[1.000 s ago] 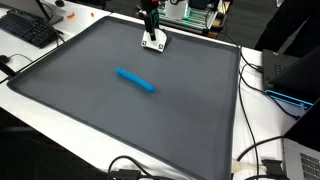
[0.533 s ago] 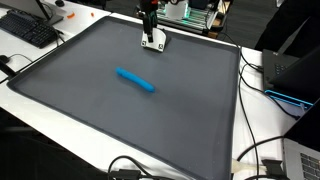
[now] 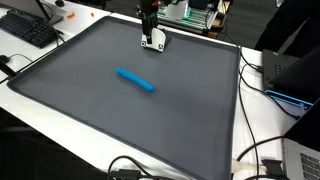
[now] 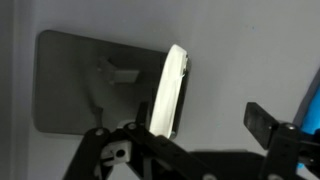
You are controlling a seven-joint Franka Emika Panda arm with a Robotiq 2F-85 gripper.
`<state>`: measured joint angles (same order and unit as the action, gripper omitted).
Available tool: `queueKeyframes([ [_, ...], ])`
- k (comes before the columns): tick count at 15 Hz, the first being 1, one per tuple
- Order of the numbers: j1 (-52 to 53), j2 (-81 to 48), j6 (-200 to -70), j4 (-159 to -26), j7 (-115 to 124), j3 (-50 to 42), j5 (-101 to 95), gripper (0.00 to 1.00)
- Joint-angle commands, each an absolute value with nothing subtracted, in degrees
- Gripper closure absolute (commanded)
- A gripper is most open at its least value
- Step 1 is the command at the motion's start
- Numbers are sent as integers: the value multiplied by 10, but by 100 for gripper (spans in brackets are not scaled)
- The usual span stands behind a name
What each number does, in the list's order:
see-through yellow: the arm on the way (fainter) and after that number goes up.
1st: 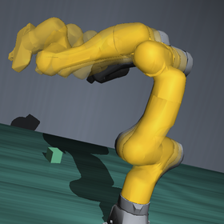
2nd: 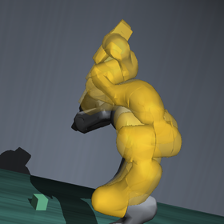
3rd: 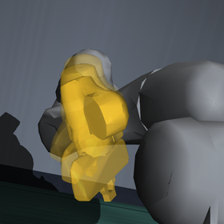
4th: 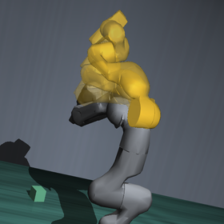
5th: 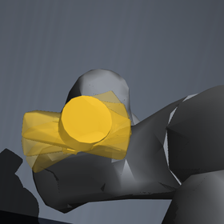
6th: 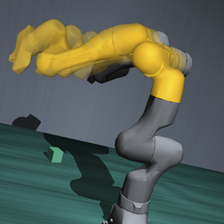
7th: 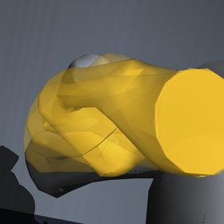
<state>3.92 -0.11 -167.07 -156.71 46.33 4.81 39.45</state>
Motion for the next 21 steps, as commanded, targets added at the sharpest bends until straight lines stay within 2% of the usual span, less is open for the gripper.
queueKeyframes([
  [1,47,-8,-1692,-1573,494,52,393,30],
  [5,49,-9,-1697,-1574,516,52,385,63],
  [10,50,-8,-1691,-1573,544,51,380,99],
  [15,48,-1,-1687,-1585,624,47,330,99],
  [21,37,29,-1659,-1585,774,32,169,99],
])
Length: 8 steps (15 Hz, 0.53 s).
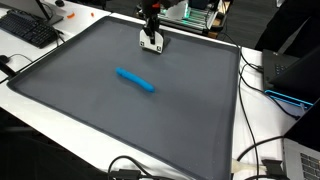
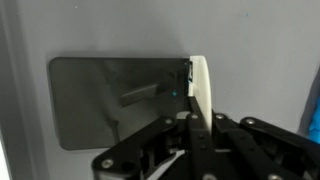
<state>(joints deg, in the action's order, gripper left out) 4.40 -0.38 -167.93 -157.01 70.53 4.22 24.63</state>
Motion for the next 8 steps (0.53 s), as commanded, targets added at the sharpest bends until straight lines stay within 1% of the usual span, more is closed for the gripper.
queueKeyframes([
  [1,35,41,-1644,-1582,778,32,157,99],
  [4,33,70,-1595,-1565,746,38,141,99],
  [8,50,95,-1474,-1507,635,37,182,99],
])
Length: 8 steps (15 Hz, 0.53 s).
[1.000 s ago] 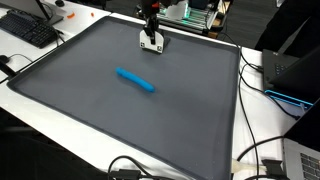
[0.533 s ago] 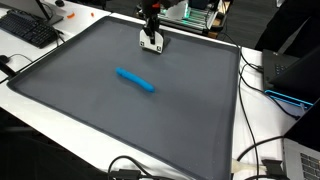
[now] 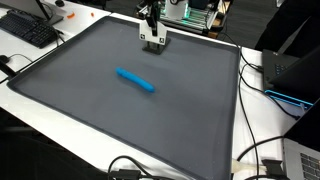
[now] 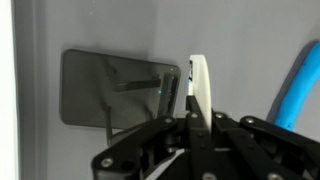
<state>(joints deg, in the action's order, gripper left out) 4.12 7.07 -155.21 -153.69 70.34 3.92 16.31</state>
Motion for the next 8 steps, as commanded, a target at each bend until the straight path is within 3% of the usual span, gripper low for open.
queueKeyframes([
  [1,55,95,-1444,-1488,597,36,193,99],
  [8,56,44,-1335,-1368,431,54,155,99],
])
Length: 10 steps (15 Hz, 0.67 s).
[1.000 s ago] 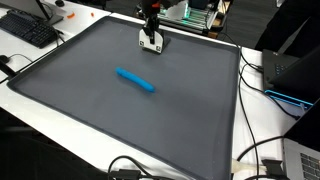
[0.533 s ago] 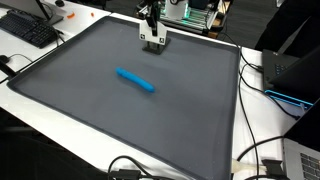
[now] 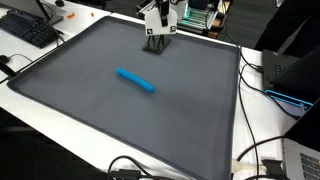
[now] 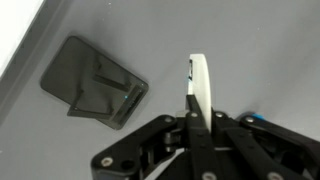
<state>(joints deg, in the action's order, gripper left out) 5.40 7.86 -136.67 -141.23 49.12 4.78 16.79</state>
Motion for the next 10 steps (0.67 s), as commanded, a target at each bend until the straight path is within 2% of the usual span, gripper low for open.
queueKeyframes([
  [1,58,33,-1329,-1354,411,58,149,99],
  [9,63,-39,-1310,-1273,304,63,107,99],
  [10,65,-24,-1325,-1290,320,64,125,96],
])
